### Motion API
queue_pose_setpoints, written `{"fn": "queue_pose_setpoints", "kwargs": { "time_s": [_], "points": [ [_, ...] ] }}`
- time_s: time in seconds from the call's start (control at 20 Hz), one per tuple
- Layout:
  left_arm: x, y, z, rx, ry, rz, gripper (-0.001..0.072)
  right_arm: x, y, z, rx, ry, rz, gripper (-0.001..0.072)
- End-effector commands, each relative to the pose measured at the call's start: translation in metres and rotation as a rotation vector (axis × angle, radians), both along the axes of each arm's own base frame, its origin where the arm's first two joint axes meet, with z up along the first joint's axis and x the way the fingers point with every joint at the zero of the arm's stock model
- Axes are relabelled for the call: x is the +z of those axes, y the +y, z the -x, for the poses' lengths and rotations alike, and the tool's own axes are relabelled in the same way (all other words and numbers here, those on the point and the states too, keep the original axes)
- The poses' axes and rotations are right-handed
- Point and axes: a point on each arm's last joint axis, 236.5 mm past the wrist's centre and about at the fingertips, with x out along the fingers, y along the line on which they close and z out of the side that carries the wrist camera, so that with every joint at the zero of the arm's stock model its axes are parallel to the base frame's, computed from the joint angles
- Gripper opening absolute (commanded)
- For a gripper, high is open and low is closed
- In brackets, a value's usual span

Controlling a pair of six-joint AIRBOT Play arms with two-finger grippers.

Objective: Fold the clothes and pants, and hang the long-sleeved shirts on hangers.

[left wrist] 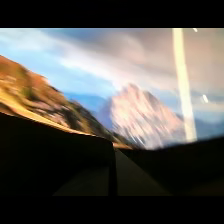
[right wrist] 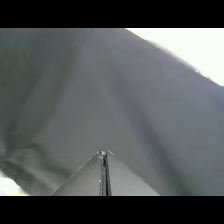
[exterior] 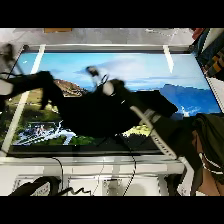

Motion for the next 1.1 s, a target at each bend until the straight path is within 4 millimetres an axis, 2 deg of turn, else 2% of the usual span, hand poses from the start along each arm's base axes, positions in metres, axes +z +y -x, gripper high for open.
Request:
{"fn": "queue_pose_setpoints", "kwargs": {
  "time_s": [0.0, 0.1, 0.2, 0.3, 0.4, 0.45, 0.5, 0.55, 0.6, 0.65, 0.75, 0.8, 0.85, 0.9, 1.0, 1.05],
  "points": [
    [-0.056, -0.118, 0.018, -0.269, 0.109, 0.008, 0.001, 0.055, -0.11, -0.042, -0.131, -0.057, 0.053, 0.0018],
    [-0.088, -0.178, 0.041, -0.396, 0.173, -0.01, 0.0011, 0.095, -0.164, -0.061, -0.233, -0.116, 0.026, 0.0018],
    [-0.119, -0.22, 0.064, -0.489, 0.229, -0.031, 0.001, 0.122, -0.211, -0.067, -0.312, -0.145, 0.019, 0.0018],
    [-0.141, -0.241, 0.083, -0.547, 0.284, -0.048, 0.001, 0.134, -0.245, -0.066, -0.362, -0.142, 0.028, 0.0018],
    [-0.149, -0.247, 0.098, -0.588, 0.33, -0.057, 0.0014, 0.135, -0.265, -0.064, -0.391, -0.125, 0.04, 0.0018],
    [-0.15, -0.247, 0.102, -0.598, 0.343, -0.059, 0.0045, 0.133, -0.272, -0.063, -0.398, -0.113, 0.047, 0.0018],
    [-0.151, -0.244, 0.103, -0.6, 0.355, -0.06, 0.0275, 0.131, -0.275, -0.062, -0.401, -0.104, 0.052, 0.0018],
    [-0.152, -0.241, 0.102, -0.594, 0.359, -0.059, 0.0614, 0.131, -0.276, -0.061, -0.401, -0.103, 0.059, 0.0018],
    [-0.151, -0.235, 0.097, -0.581, 0.358, -0.059, 0.07, 0.13, -0.276, -0.061, -0.399, -0.104, 0.062, 0.0018],
    [-0.149, -0.224, 0.091, -0.565, 0.356, -0.067, 0.0703, 0.13, -0.276, -0.061, -0.385, -0.11, 0.07, 0.0018],
    [-0.14, -0.18, 0.074, -0.51, 0.337, -0.131, 0.0699, 0.125, -0.283, -0.057, -0.352, -0.113, 0.127, 0.0018],
    [-0.133, -0.151, 0.065, -0.471, 0.327, -0.172, 0.0685, 0.12, -0.293, -0.055, -0.347, -0.112, 0.184, 0.0018],
    [-0.125, -0.114, 0.056, -0.42, 0.319, -0.22, 0.0596, 0.115, -0.302, -0.052, -0.337, -0.106, 0.239, 0.0018],
    [-0.118, -0.075, 0.049, -0.361, 0.314, -0.277, 0.0553, 0.112, -0.308, -0.048, -0.319, -0.103, 0.279, 0.0018],
    [-0.111, -0.004, 0.044, -0.243, 0.341, -0.339, 0.0554, 0.113, -0.312, -0.043, -0.276, -0.112, 0.317, 0.0018],
    [-0.112, 0.023, 0.046, -0.191, 0.374, -0.322, 0.0554, 0.119, -0.313, -0.041, -0.278, -0.12, 0.304, 0.0018]
  ]
}}
